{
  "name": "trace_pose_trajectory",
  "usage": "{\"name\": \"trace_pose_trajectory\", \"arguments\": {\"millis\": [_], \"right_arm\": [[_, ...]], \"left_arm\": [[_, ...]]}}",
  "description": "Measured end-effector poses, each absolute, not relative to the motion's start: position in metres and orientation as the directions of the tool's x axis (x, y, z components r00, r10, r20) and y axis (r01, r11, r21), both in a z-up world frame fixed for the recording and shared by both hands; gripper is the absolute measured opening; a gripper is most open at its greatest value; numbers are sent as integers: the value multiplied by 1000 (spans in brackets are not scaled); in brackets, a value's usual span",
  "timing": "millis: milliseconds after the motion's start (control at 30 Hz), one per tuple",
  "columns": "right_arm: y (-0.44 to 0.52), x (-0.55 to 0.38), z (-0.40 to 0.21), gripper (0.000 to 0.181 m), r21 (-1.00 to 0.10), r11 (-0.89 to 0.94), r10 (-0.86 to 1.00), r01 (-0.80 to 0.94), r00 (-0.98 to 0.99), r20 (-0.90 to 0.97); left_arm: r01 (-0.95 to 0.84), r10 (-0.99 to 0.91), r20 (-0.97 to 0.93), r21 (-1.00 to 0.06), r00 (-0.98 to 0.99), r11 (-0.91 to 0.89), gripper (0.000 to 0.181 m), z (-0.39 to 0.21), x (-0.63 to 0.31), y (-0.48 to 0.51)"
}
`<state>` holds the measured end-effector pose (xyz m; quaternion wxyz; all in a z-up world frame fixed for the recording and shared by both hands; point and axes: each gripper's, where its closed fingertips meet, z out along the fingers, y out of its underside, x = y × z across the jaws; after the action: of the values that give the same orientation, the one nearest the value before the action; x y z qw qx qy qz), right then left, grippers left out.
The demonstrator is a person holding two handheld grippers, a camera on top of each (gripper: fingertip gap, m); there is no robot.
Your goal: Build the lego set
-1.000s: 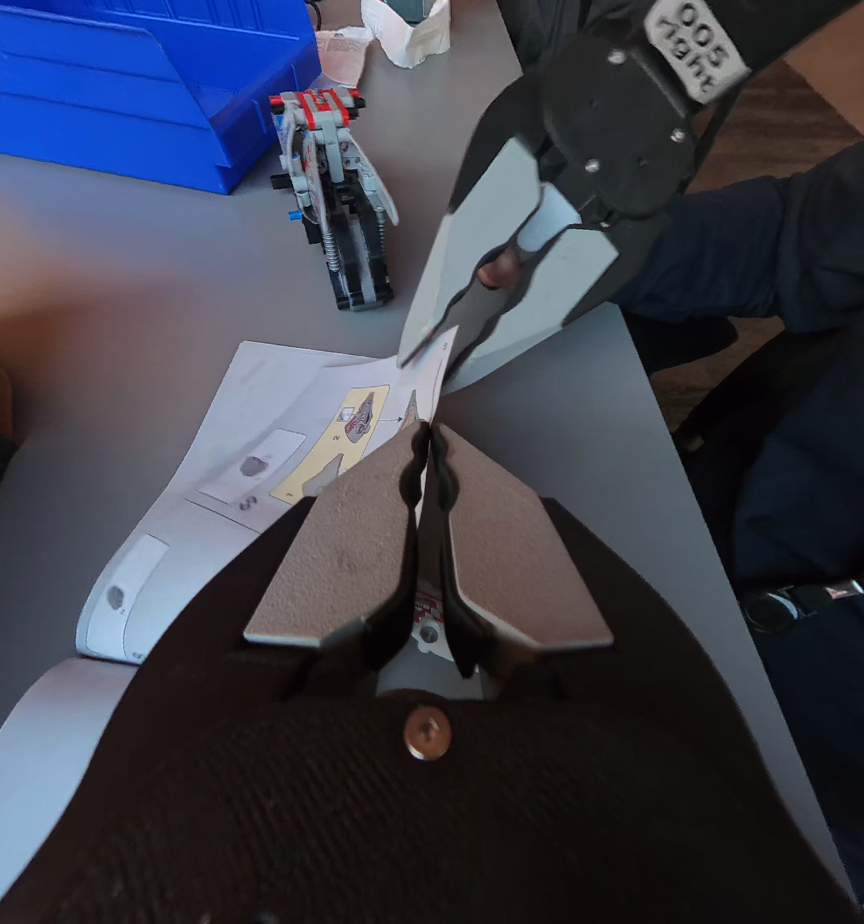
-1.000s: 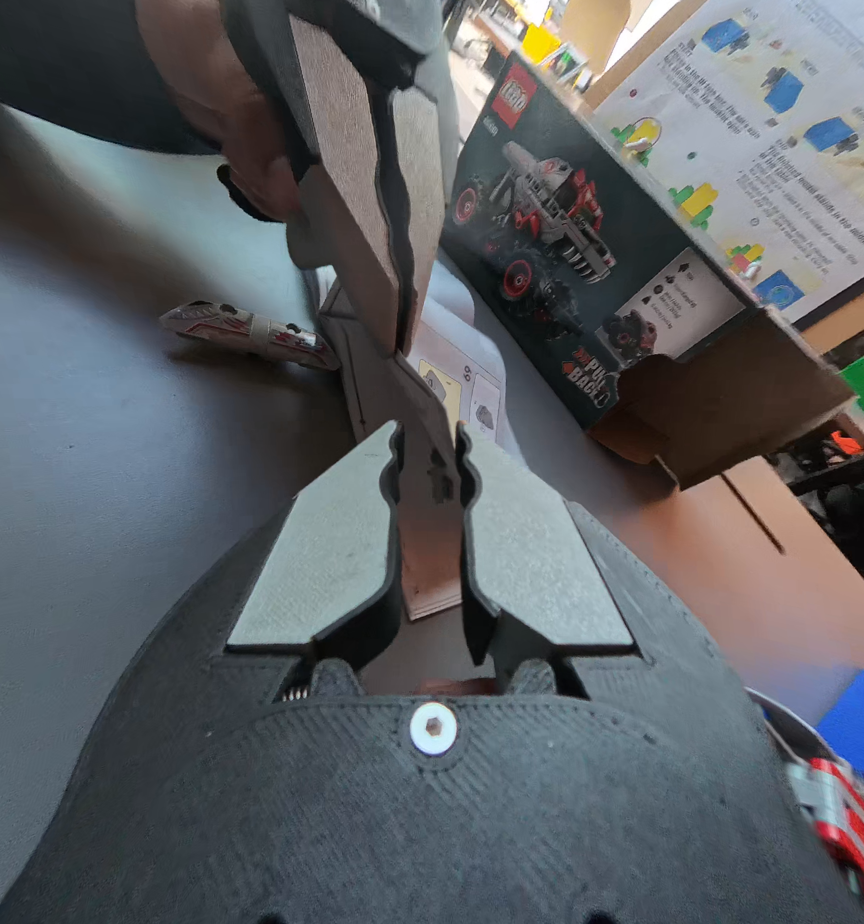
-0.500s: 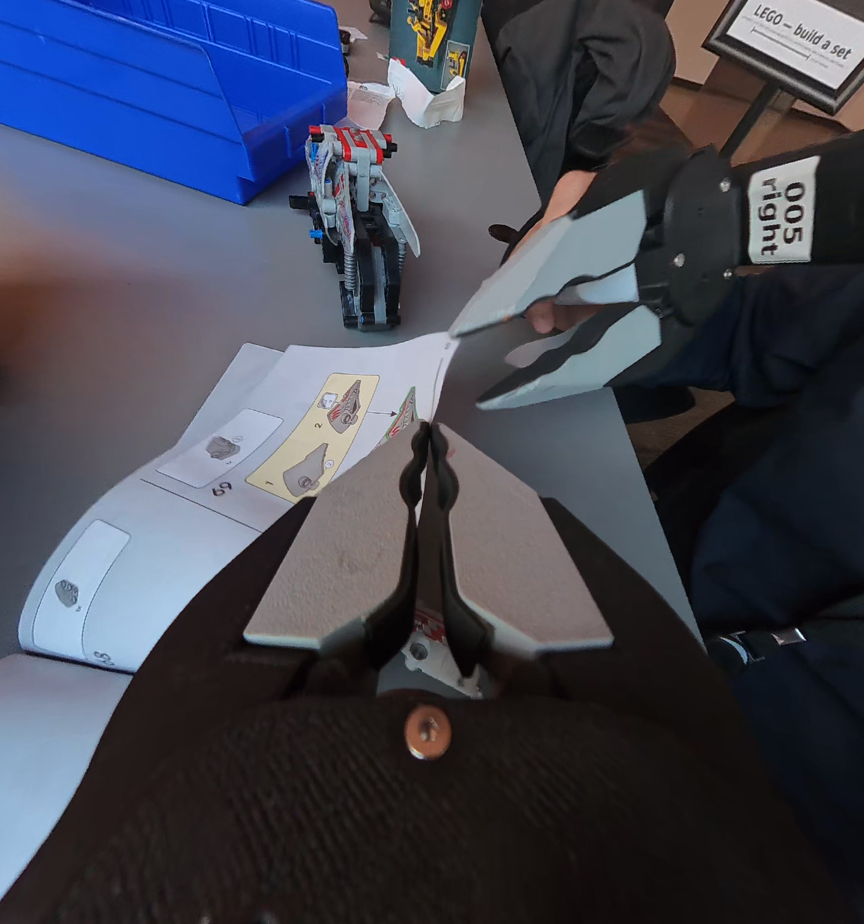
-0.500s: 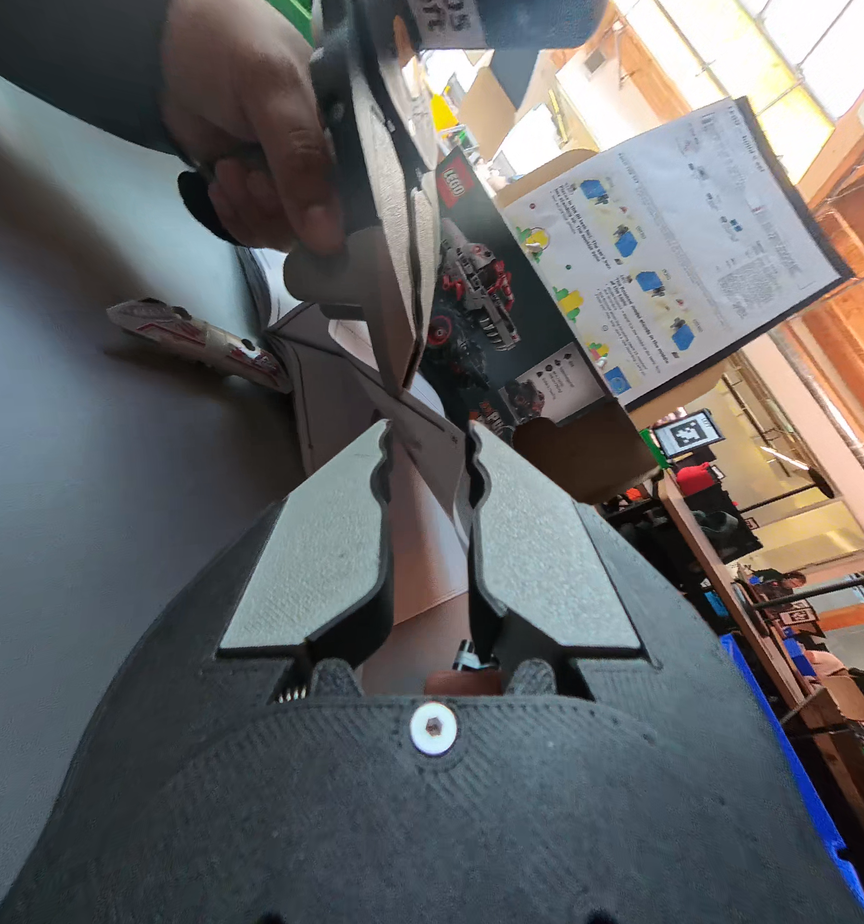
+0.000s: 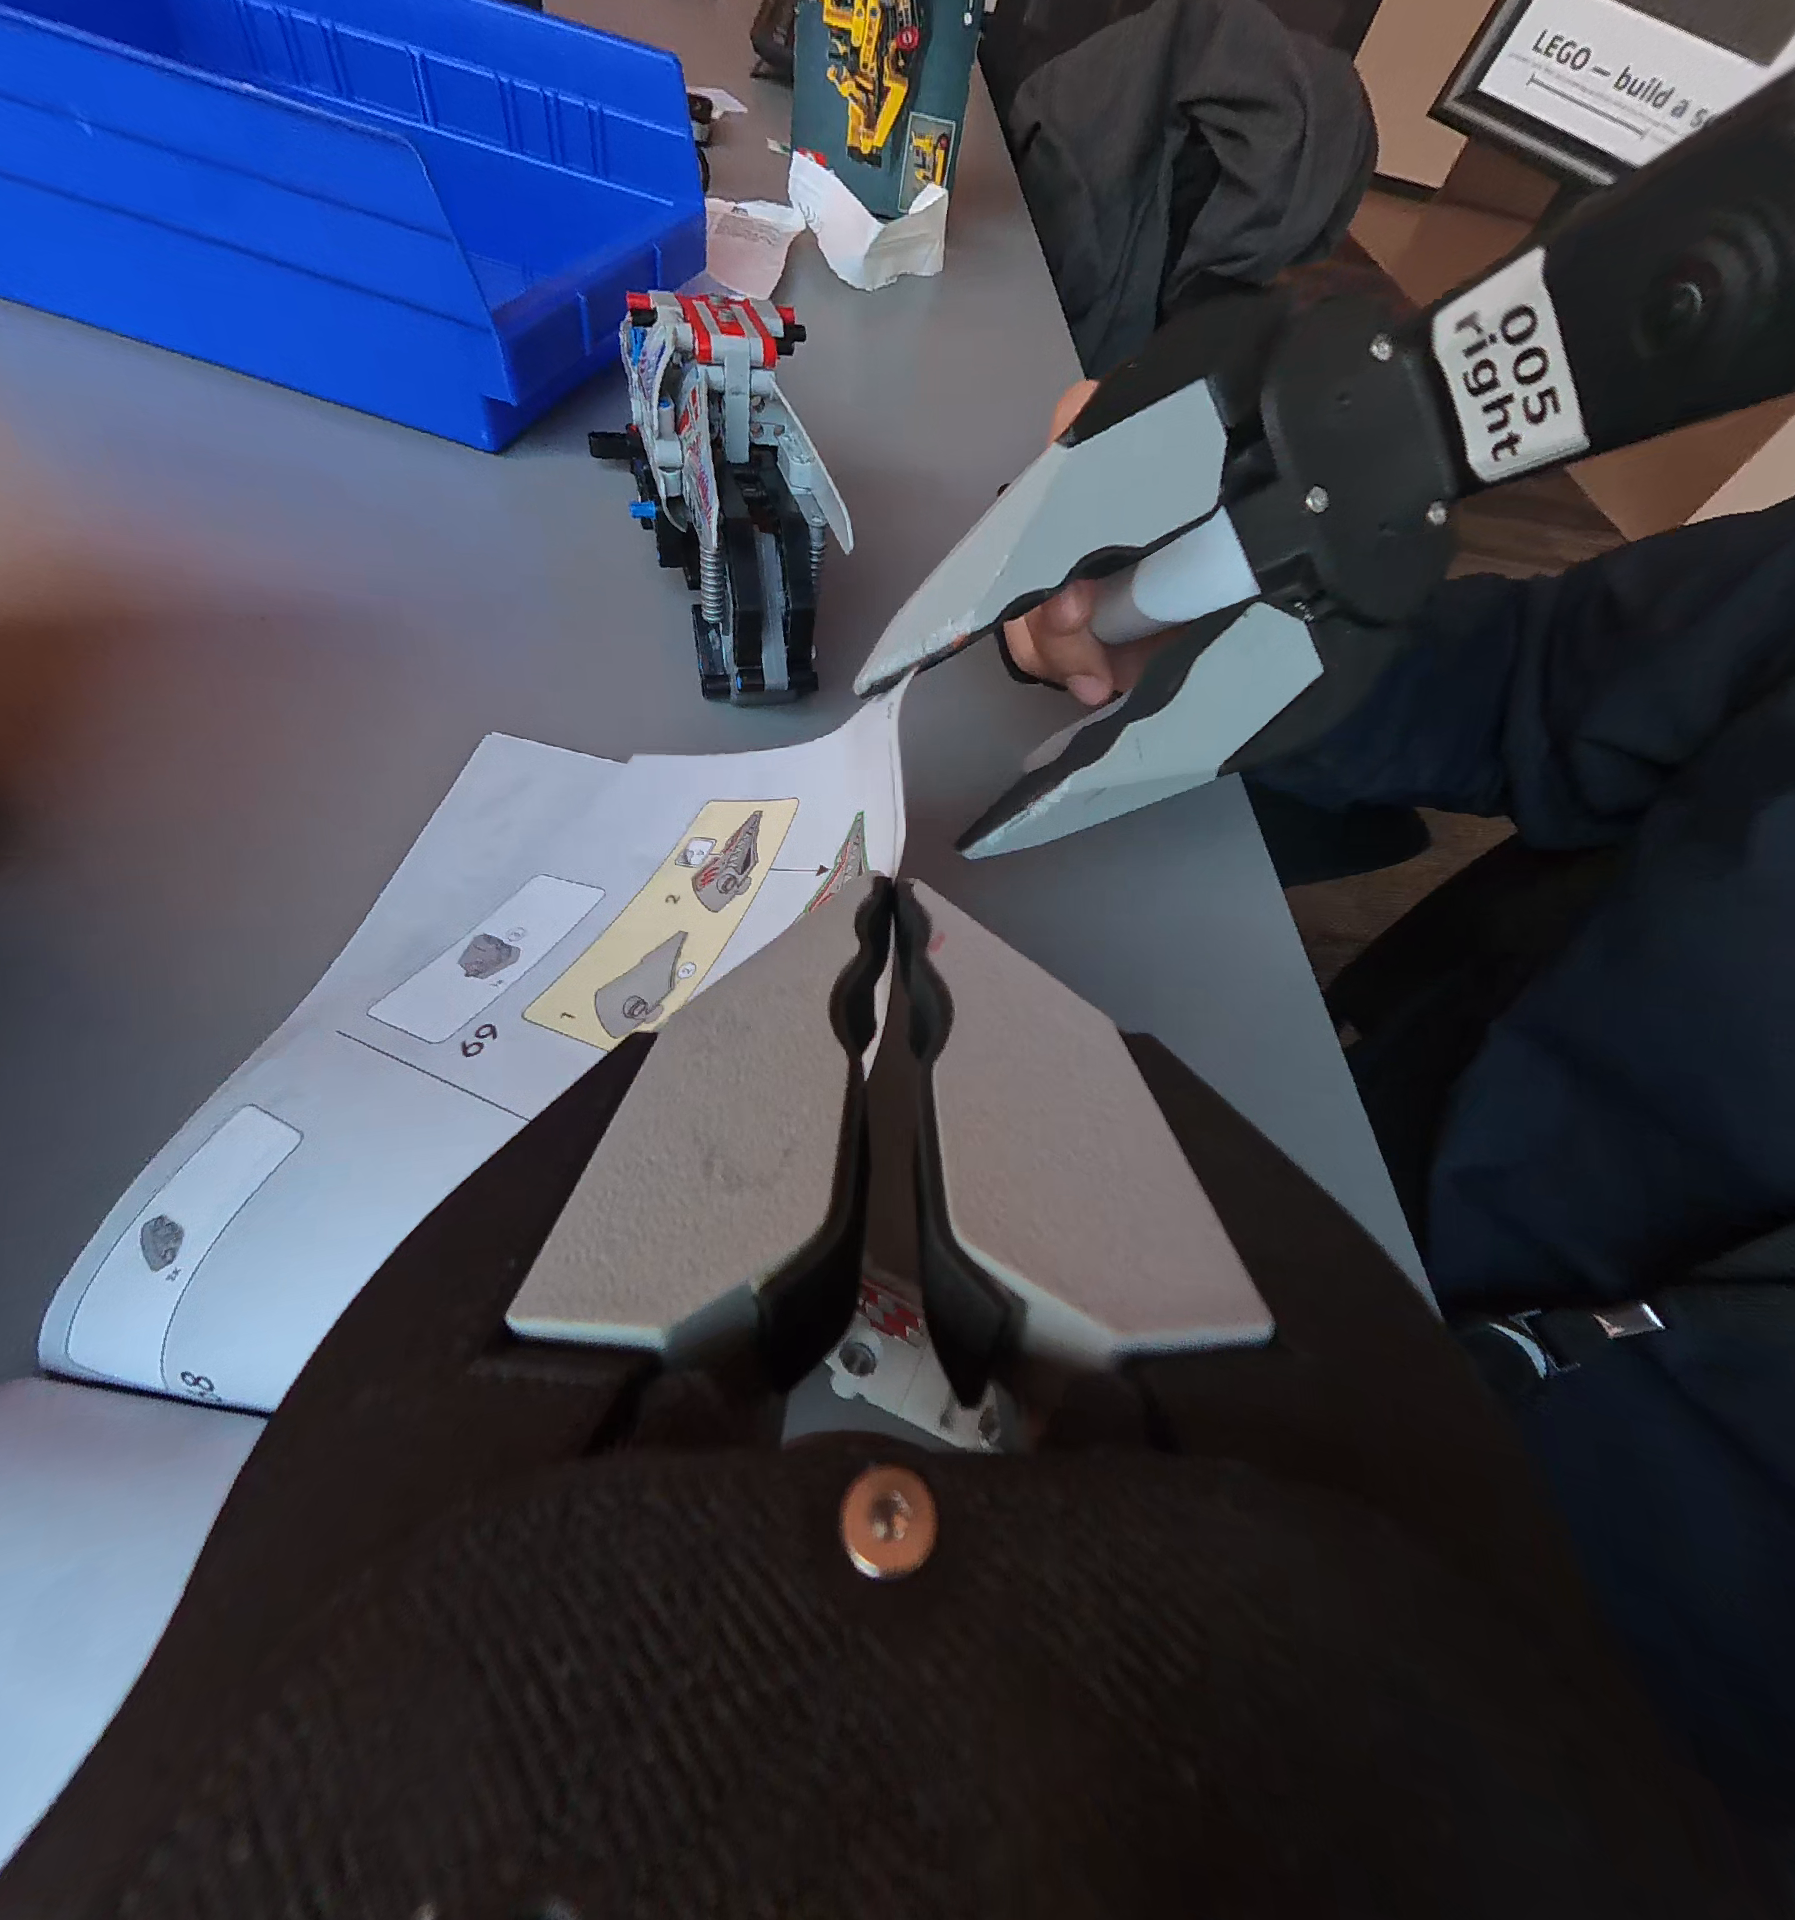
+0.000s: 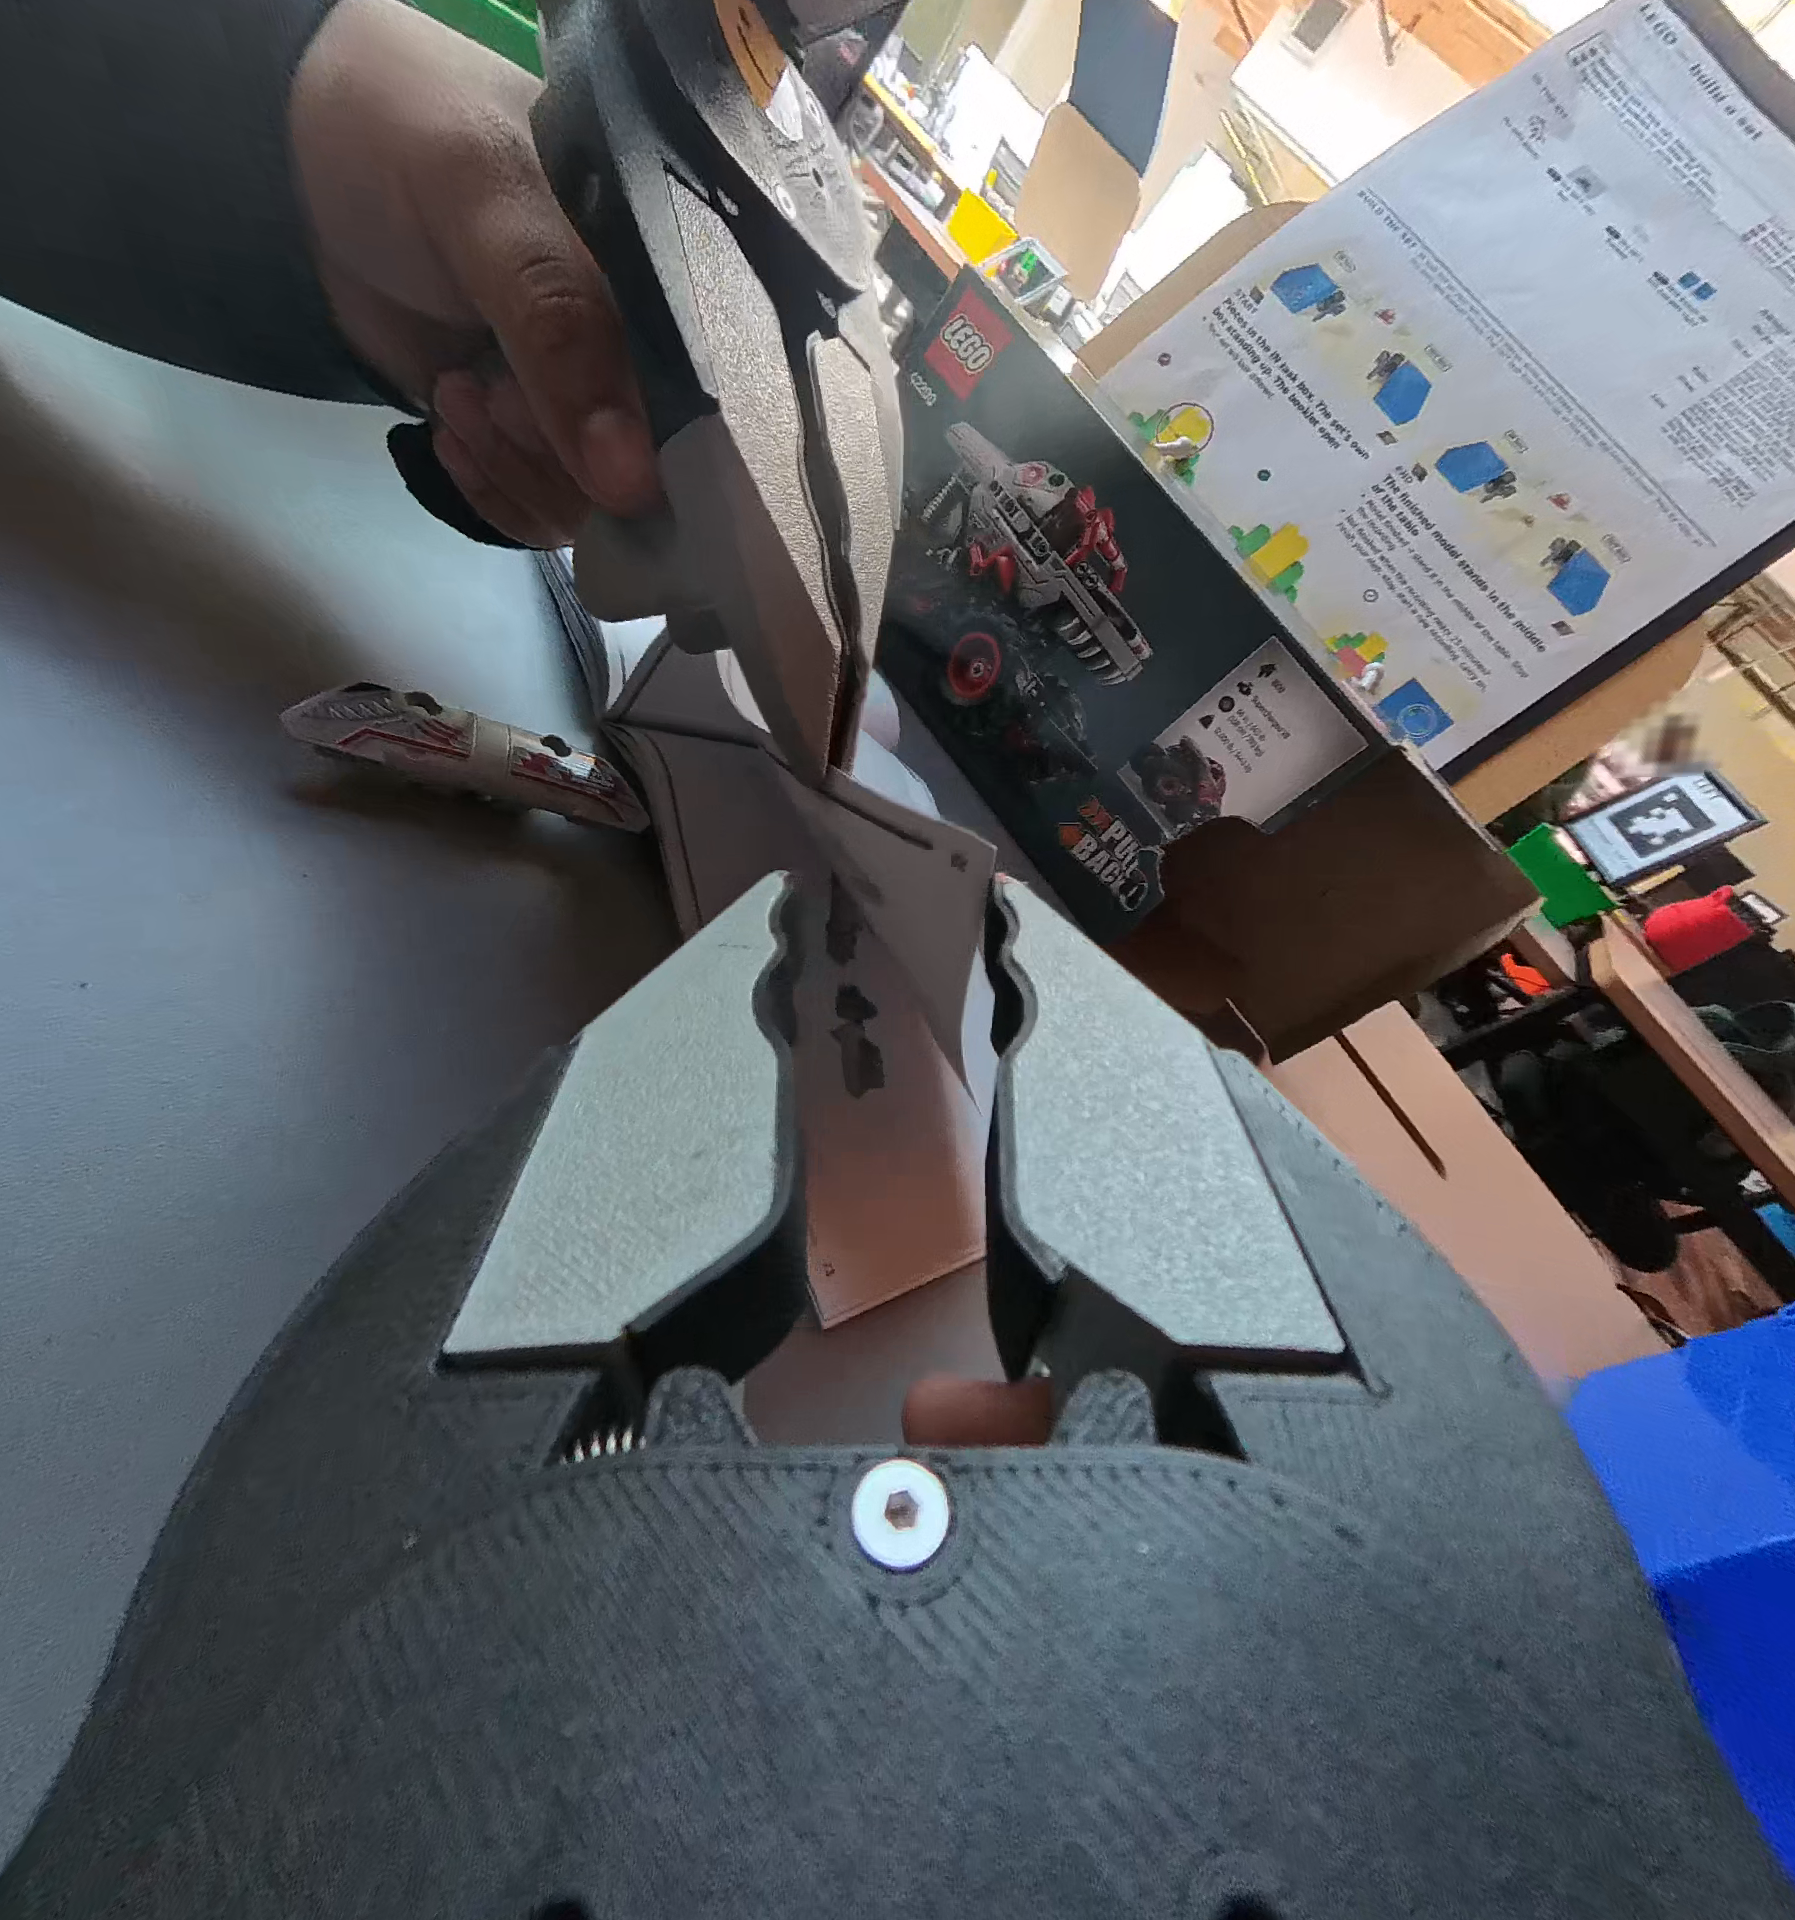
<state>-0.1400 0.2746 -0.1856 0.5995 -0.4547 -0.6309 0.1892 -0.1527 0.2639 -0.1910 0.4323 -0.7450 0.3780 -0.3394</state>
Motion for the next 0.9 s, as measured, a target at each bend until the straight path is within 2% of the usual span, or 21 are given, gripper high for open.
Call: {"name": "trace_pose_trajectory", "arguments": {"millis": [233,367,467,567,900], "right_arm": [[273,-140,-187,31,-823,465,847,325,109,521],[269,-135,-171,27,-776,561,770,288,161,617],[260,-139,-180,18,-713,623,722,322,115,682],[264,-143,-187,23,-660,651,675,376,111,729],[269,-145,-202,26,-663,616,708,424,70,703]], "left_arm": [[-307,-869,156,-894,470,-326,0,-195,-149,261],[-297,-852,171,-888,496,-351,0,-197,-153,265],[-280,-848,195,-887,493,-367,0,-197,-153,266],[-300,-856,190,-882,480,-364,0,-199,-151,263],[-362,-878,149,-870,456,-335,0,-205,-149,257]]}}
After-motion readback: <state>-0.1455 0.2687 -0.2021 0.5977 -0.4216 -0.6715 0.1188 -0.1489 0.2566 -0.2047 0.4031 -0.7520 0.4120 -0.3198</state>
